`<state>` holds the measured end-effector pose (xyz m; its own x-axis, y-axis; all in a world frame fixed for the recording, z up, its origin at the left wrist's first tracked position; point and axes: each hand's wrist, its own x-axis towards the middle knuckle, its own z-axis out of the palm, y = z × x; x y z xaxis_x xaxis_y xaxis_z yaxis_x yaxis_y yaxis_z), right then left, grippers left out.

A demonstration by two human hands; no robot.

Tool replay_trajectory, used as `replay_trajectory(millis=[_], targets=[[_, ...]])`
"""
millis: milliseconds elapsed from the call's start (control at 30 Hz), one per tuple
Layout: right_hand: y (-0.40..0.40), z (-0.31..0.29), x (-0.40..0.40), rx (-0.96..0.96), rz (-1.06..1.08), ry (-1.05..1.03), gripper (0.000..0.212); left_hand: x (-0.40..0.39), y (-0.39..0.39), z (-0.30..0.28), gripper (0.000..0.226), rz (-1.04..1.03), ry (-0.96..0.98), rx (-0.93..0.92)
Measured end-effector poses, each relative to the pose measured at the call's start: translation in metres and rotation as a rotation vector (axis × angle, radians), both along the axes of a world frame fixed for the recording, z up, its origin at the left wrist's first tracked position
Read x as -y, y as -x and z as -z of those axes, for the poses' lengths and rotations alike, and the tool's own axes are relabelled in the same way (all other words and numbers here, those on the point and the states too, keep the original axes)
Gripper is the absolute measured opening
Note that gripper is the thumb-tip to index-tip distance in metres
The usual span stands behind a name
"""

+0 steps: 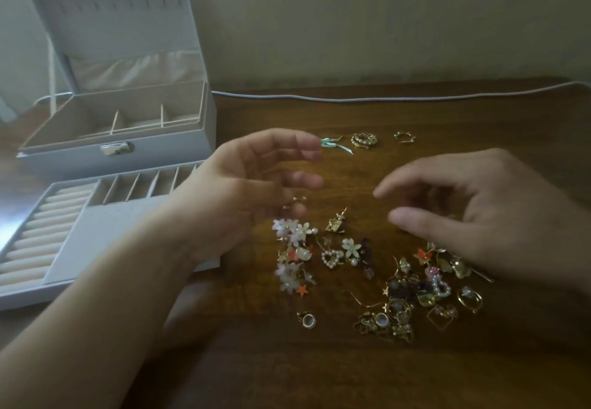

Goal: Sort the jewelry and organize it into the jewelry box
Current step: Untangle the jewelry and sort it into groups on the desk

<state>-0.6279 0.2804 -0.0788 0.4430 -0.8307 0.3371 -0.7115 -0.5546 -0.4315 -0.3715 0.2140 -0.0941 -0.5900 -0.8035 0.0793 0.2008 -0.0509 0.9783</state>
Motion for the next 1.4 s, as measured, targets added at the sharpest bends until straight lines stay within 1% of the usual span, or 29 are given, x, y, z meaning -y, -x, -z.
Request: replay_trajectory(millis=[67, 133, 233, 267, 333, 367, 400, 433, 500, 567, 600, 633, 733, 767, 833, 900, 1000, 1100, 1200, 1267, 1333, 1400], targets=[[-0.018, 0.006, -0.006, 0.207, 0.028, -0.068, 0.032, -0.008, 0.01, 0.001, 0.05, 0.1, -0.089, -0.192], [-0.032, 0.012, -0.009, 0.369, 0.037, -0.177, 0.032, -0.015, 0.02, 0.005, 0.049, 0.146, -0.135, -0.288], [-0.041, 0.014, -0.008, 0.59, 0.059, -0.318, 0.034, -0.017, 0.027, 0.01, 0.048, 0.113, -0.143, -0.313], [-0.042, 0.015, -0.007, 0.633, 0.058, -0.349, 0.035, -0.017, 0.028, 0.011, 0.048, 0.1, -0.142, -0.321], [-0.044, 0.016, -0.006, 0.638, 0.052, -0.36, 0.033, -0.018, 0.03, 0.015, 0.047, 0.061, -0.123, -0.301], [-0.044, 0.016, -0.006, 0.614, 0.06, -0.351, 0.032, -0.019, 0.031, 0.016, 0.045, 0.033, -0.076, -0.256], [-0.043, 0.016, -0.007, 0.583, 0.074, -0.339, 0.03, -0.02, 0.031, 0.017, 0.043, -0.009, 0.02, -0.18], [-0.042, 0.013, -0.007, 0.548, 0.096, -0.325, 0.028, -0.021, 0.032, 0.018, 0.039, -0.068, 0.176, -0.074], [-0.033, 0.009, -0.005, 0.491, 0.163, -0.272, 0.022, -0.019, 0.029, 0.019, 0.029, -0.224, 0.617, 0.232], [-0.016, 0.004, 0.004, 0.455, 0.271, -0.188, 0.017, -0.016, 0.023, 0.02, 0.02, -0.31, 1.054, 0.605], [-0.006, 0.003, 0.013, 0.451, 0.338, -0.153, 0.015, -0.014, 0.021, 0.02, 0.021, -0.301, 1.172, 0.766], [0.005, 0.003, 0.024, 0.454, 0.41, -0.133, 0.013, -0.013, 0.018, 0.02, 0.025, -0.27, 1.19, 0.888], [0.039, 0.009, 0.07, 0.41, 0.632, -0.143, 0.009, -0.011, 0.015, 0.017, 0.039, -0.19, 1.05, 1.067], [0.048, 0.013, 0.086, 0.389, 0.686, -0.16, 0.008, -0.011, 0.015, 0.016, 0.038, -0.161, 1.028, 1.088], [0.06, 0.02, 0.115, 0.399, 0.759, -0.225, 0.009, -0.011, 0.016, 0.015, 0.029, -0.096, 0.97, 1.029], [0.063, 0.024, 0.137, 0.416, 0.813, -0.305, 0.008, -0.011, 0.017, 0.015, 0.025, -0.079, 0.935, 0.964], [0.06, 0.022, 0.153, 0.353, 0.858, -0.393, 0.004, -0.01, 0.018, 0.017, 0.023, -0.074, 0.889, 0.918], [0.062, 0.018, 0.16, 0.308, 0.85, -0.433, 0.003, -0.008, 0.017, 0.018, 0.025, -0.067, 0.833, 0.88], [0.065, 0.017, 0.161, 0.266, 0.817, -0.421, 0.012, -0.007, 0.016, 0.016, 0.028, -0.119, 0.786, 0.834], [0.061, 0.015, 0.16, 0.153, 0.774, -0.393, 0.013, -0.005, 0.016, 0.016, 0.034, -0.189, 0.676, 0.765], [0.054, 0.014, 0.159, 0.028, 0.705, -0.37, 0.017, -0.004, 0.016, 0.017, 0.036, -0.216, 0.555, 0.716], [0.047, 0.011, 0.156, -0.086, 0.653, -0.358, 0.021, -0.004, 0.016, 0.018, 0.037, -0.233, 0.516, 0.698]])
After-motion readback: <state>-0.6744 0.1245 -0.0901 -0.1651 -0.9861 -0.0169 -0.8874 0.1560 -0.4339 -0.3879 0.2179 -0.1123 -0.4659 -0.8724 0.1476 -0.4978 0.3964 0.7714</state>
